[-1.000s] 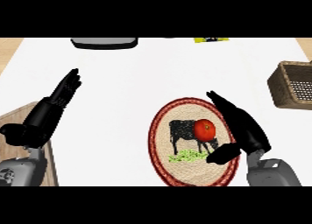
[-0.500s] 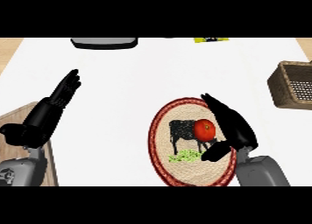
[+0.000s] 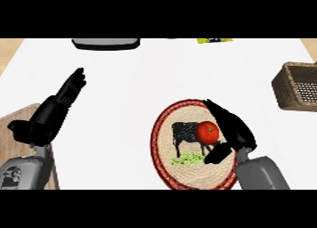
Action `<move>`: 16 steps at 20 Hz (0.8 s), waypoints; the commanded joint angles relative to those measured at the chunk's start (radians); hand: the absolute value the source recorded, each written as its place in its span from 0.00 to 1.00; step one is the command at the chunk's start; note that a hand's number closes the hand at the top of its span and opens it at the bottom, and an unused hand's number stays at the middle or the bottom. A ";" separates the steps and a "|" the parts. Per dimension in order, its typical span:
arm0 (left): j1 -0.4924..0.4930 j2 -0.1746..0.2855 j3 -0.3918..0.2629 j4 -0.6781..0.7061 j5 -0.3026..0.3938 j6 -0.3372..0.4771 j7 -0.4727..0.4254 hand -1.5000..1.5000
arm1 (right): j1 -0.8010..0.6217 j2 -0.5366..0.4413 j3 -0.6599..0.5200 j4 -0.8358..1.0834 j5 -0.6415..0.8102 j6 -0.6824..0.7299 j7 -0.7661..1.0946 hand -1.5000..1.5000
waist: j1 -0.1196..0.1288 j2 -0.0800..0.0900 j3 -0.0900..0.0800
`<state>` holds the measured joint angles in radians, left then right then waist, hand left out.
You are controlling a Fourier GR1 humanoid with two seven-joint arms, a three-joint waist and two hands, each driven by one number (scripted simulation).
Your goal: Pick the tomato from the placemat and place it in the basket
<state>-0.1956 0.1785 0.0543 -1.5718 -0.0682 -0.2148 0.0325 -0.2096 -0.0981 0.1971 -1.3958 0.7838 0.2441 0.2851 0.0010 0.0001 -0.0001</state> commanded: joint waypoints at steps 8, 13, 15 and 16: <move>0.006 -0.029 -0.004 -0.017 -0.033 0.019 0.013 0.50 | -0.005 0.020 0.045 0.058 0.045 0.060 -0.050 1.00 | -0.001 0.000 0.000; 0.019 -0.002 0.018 -0.035 -0.002 -0.024 0.002 0.50 | -0.051 0.049 0.099 0.050 0.112 0.059 -0.017 1.00 | 0.001 0.000 0.000; 0.026 -0.017 -0.001 -0.091 -0.010 -0.011 0.053 0.50 | -0.037 0.007 0.107 0.136 0.162 -0.035 -0.134 1.00 | 0.003 0.000 0.000; 0.024 -0.015 0.007 -0.004 -0.026 -0.010 -0.023 0.50 | 0.043 -0.067 0.125 -0.048 0.134 0.074 -0.129 1.00 | -0.008 -0.002 0.000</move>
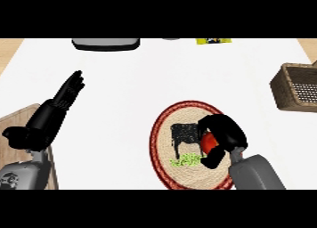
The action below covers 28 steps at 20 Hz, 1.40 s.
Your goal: Pick the tomato from the placemat and place it in the basket
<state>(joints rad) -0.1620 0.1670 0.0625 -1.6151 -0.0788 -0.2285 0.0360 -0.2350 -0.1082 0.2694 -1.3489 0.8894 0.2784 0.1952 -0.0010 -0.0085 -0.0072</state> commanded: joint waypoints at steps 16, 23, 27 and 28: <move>0.079 0.001 0.010 -0.052 -0.003 -0.001 -0.010 0.50 | 0.708 -0.403 -0.215 -0.937 -0.306 0.126 -0.260 1.00 | -0.025 0.002 0.007; 0.031 0.016 0.036 -0.016 0.004 0.004 0.015 0.50 | 0.779 -0.231 -0.322 -1.196 -0.657 0.113 -0.242 1.00 | -0.063 -0.005 0.006; 0.043 0.031 0.048 -0.023 0.009 -0.005 0.006 0.50 | 0.812 -0.238 -0.485 -1.268 -0.843 0.143 -0.183 1.00 | -0.059 -0.005 0.005; 0.028 0.010 0.041 0.008 -0.005 0.015 -0.021 0.50 | 0.809 -0.244 -0.521 -1.282 -0.893 0.147 -0.176 1.00 | -0.055 0.000 0.005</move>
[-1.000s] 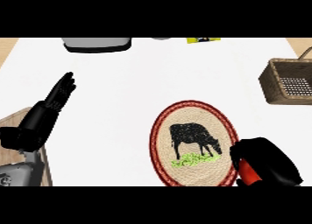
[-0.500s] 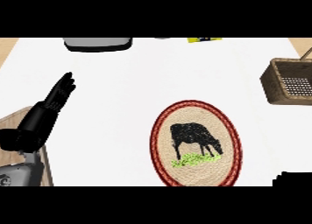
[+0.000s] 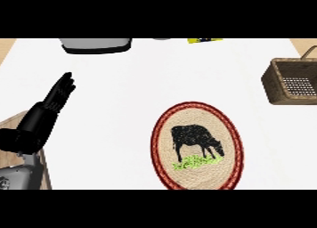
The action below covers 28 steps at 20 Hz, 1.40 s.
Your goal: Pick the tomato from the placemat and place it in the basket
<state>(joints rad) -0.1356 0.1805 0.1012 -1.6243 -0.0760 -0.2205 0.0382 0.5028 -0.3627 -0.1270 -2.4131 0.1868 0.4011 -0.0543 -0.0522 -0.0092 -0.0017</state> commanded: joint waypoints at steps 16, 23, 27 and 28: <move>0.002 -0.010 -0.025 -0.012 0.008 -0.029 -0.016 0.50 | -0.412 -0.387 -0.592 0.005 -0.628 -0.103 0.663 1.00 | 0.049 0.005 -0.001; -0.028 -0.039 -0.061 0.010 -0.037 0.001 -0.003 0.50 | -0.756 -0.568 -0.431 0.233 -0.518 -0.308 0.847 1.00 | 0.075 0.013 0.000; -0.095 -0.023 -0.029 0.066 -0.001 -0.023 0.006 0.50 | -0.901 -0.643 -0.414 0.500 -0.494 -0.313 0.770 1.00 | 0.075 0.016 0.000; -0.012 -0.037 -0.058 -0.010 -0.014 -0.020 -0.021 0.50 | -0.917 -0.645 -0.359 0.559 -0.406 -0.348 0.744 1.00 | 0.098 0.018 0.000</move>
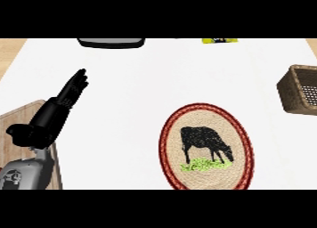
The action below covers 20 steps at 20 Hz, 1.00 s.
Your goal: Pick the tomato from the placemat and place it in the basket
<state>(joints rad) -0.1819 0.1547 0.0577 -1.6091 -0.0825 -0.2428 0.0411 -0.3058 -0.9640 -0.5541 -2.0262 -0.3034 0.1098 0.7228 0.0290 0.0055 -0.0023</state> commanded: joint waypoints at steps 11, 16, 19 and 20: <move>0.009 0.013 0.024 0.026 -0.006 -0.004 -0.034 0.50 | -0.260 -0.016 0.204 0.668 0.208 0.028 -0.369 1.00 | -0.008 -0.001 0.002; 0.005 0.004 0.014 0.043 -0.012 -0.007 -0.041 0.50 | -0.323 -0.002 0.212 0.863 0.262 0.048 -0.533 1.00 | -0.012 -0.001 0.002; 0.028 0.002 0.012 0.023 0.005 -0.023 -0.047 0.50 | -0.294 0.035 0.195 0.956 0.316 -0.002 -0.685 1.00 | -0.011 0.000 0.003; -0.007 0.008 0.015 0.009 -0.005 -0.009 0.002 0.50 | -0.356 0.007 0.197 1.017 0.329 0.000 -0.687 1.00 | -0.009 0.000 0.003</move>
<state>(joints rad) -0.1840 0.1577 0.0718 -1.5912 -0.0851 -0.2499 0.0289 -0.6057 -0.9588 -0.3613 -1.1620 -0.0300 0.1315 0.1556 0.0176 0.0046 0.0003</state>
